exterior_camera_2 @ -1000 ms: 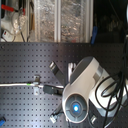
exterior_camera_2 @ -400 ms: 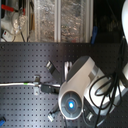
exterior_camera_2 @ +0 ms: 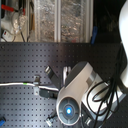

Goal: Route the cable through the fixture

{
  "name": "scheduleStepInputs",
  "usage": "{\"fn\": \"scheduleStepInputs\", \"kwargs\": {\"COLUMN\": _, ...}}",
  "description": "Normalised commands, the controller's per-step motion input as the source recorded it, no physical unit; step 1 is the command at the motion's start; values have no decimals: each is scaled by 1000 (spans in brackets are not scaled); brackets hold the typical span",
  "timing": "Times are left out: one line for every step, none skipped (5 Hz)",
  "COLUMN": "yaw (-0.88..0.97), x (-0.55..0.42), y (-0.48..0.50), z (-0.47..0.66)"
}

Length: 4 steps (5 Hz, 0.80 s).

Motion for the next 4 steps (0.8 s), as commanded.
{"fn": "scheduleStepInputs", "kwargs": {"yaw": -289, "x": -75, "y": -223, "z": -44}}
{"fn": "scheduleStepInputs", "kwargs": {"yaw": -251, "x": -127, "y": -202, "z": -64}}
{"fn": "scheduleStepInputs", "kwargs": {"yaw": -209, "x": -140, "y": -187, "z": 3}}
{"fn": "scheduleStepInputs", "kwargs": {"yaw": -206, "x": -195, "y": -139, "z": 4}}
